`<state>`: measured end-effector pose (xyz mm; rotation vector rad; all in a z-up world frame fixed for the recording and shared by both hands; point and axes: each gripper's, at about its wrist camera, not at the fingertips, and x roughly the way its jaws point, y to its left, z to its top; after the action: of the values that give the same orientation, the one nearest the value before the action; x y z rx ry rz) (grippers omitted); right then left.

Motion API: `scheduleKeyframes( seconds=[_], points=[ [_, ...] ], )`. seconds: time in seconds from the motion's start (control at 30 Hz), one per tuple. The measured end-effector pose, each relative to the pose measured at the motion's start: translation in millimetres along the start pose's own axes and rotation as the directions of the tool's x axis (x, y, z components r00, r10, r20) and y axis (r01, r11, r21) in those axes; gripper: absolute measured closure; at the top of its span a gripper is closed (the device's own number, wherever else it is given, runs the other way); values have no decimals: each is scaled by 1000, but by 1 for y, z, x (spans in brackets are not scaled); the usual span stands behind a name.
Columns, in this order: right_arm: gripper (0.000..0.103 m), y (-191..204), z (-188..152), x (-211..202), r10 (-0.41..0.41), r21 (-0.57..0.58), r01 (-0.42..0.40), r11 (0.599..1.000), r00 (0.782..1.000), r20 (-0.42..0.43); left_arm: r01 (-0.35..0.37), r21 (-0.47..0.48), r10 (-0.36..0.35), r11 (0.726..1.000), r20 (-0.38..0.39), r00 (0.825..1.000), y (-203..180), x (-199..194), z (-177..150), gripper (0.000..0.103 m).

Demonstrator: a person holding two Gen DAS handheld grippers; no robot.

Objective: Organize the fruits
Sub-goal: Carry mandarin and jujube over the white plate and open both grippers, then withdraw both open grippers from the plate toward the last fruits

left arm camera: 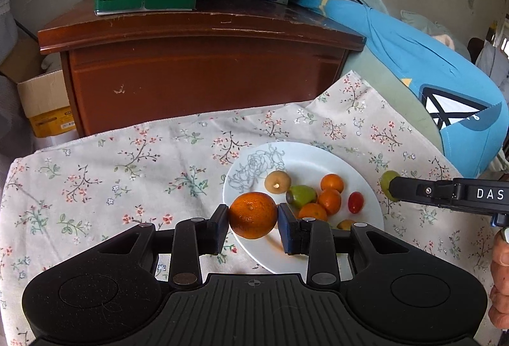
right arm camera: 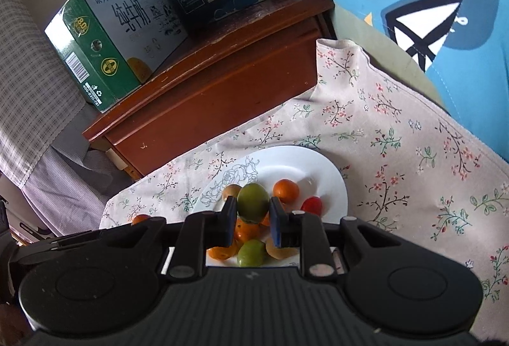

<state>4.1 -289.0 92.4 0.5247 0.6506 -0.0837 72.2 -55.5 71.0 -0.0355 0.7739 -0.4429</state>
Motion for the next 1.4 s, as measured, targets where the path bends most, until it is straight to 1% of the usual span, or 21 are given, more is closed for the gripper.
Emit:
scheduleKeyframes(
  seconds=[0.4, 0.6, 0.73, 0.77, 0.8, 0.83, 0.87, 0.9, 0.97, 1.03, 1.13, 1.23, 1.4],
  points=[
    [81, -7, -3, 29, -41, 33, 43, 999, 998, -52, 11, 14, -11, 1000, -33, 999, -9, 37, 9, 73],
    [81, -14, -3, 38, -56, 76, 61, 995, 996, -62, 5, 15, -5, 1000, -34, 999, -10, 47, 13, 72],
    [78, -17, -2, 40, -68, 88, 72, 993, 996, -55, 2, 8, -2, 1000, -24, 1000, -9, 49, 13, 70],
    [78, -17, -2, 40, -66, 89, 71, 993, 996, -52, 6, 4, -6, 1000, -21, 1000, -9, 48, 14, 67],
    [78, -16, -2, 39, -65, 86, 70, 994, 997, -50, 6, 0, -6, 1000, -14, 1000, -9, 46, 15, 55],
    [78, -15, -1, 39, -63, 80, 67, 995, 997, -48, -1, -6, 1, 1000, 1, 1000, -10, 44, 15, 38],
    [78, -14, -1, 39, -62, 71, 65, 995, 997, -46, -8, -10, 8, 1000, 19, 1000, -10, 40, 16, 33],
    [77, -13, -1, 38, -61, 63, 64, 996, 997, -44, -8, -10, 8, 1000, 35, 999, -11, 37, 17, 30],
    [77, -9, -1, 37, -57, 42, 59, 997, 998, -40, -4, -4, 4, 1000, 43, 999, -12, 31, 21, 29],
    [76, -5, -1, 36, -52, 16, 53, 998, 998, -37, -10, -10, 11, 1000, 51, 999, -12, 25, 24, 17],
    [72, 2, -2, 35, -49, -20, 48, 999, 998, -33, -24, -8, 24, 1000, 60, 998, -10, 14, 26, 14],
    [72, 7, -4, 34, -38, -43, 37, 998, 999, -37, -47, -7, 47, 999, 58, 997, -5, 2, 26, 13],
    [71, 13, -8, 33, -25, -55, 22, 998, 998, -51, -96, -36, 98, 995, 63, 993, 9, -17, 21, 13]
  ],
)
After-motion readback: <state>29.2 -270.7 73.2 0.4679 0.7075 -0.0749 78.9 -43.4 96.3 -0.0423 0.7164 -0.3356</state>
